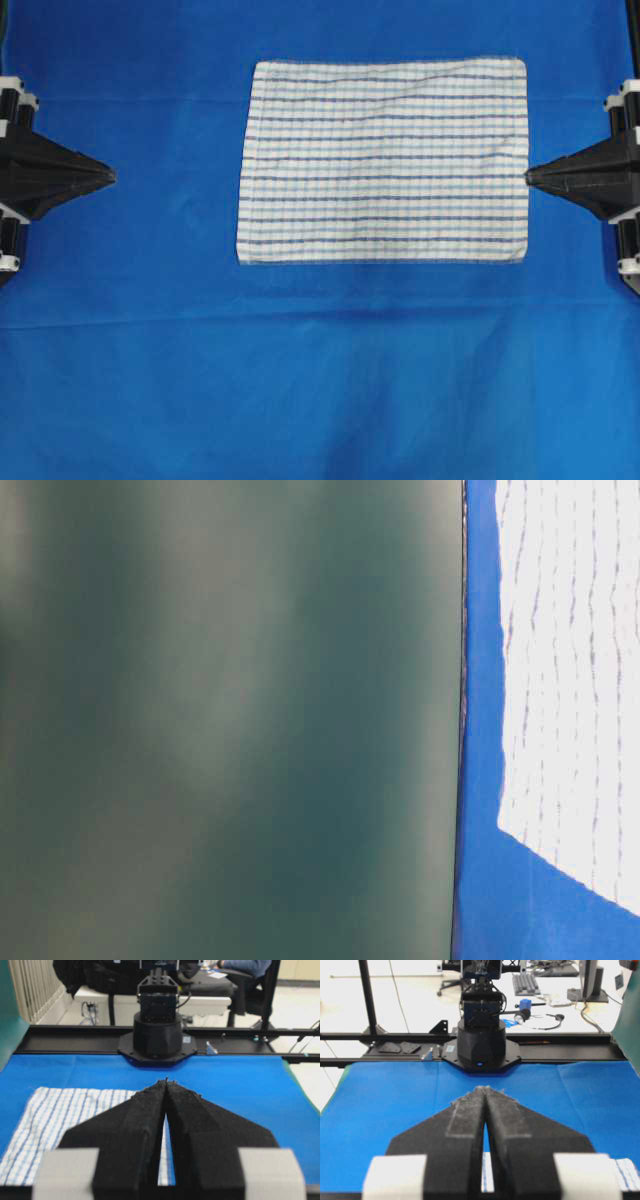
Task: Fold the blue towel.
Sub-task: 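Move both grippers to the towel's far corners and grasp them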
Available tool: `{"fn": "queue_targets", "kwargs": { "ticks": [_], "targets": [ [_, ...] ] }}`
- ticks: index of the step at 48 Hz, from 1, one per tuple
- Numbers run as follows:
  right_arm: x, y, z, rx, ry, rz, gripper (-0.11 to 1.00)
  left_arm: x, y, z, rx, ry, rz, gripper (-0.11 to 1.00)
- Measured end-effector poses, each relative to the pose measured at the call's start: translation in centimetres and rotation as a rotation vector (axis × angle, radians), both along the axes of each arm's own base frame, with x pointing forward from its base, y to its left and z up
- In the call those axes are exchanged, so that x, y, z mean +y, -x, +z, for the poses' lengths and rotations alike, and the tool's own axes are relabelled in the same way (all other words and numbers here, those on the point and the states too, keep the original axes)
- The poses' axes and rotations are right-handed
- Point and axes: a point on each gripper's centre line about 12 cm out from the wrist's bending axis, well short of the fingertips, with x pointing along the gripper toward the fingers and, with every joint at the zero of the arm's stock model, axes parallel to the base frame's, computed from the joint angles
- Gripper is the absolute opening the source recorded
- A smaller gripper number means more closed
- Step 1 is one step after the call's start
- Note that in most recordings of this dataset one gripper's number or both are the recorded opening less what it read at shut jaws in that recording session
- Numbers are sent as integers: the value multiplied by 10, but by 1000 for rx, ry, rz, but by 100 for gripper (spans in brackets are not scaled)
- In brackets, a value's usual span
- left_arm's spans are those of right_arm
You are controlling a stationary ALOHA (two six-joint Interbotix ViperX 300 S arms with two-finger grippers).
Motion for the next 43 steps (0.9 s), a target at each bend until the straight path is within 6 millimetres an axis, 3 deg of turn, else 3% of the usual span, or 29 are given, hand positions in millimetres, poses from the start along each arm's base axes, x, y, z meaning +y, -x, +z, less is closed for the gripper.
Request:
{"fn": "queue_targets", "kwargs": {
  "ticks": [12, 28, 33, 35, 43],
  "targets": [
    [-17, -2, -2, 44, -7, -86, 2, 25, -19, -15, 34, 33, 120, 1],
    [-77, 3, -31, 223, -82, -375, 2, 79, -63, -54, 196, 107, 303, 3],
    [-94, 5, -43, 281, -105, -451, 4, 101, -80, -68, 255, 140, 363, 26],
    [-101, 6, -49, 309, -117, -481, 11, 107, -84, -73, 271, 148, 379, 38],
    [-133, 13, -77, 442, -184, -615, 59, 137, -99, -98, 355, 176, 449, 84]
  ]
}}
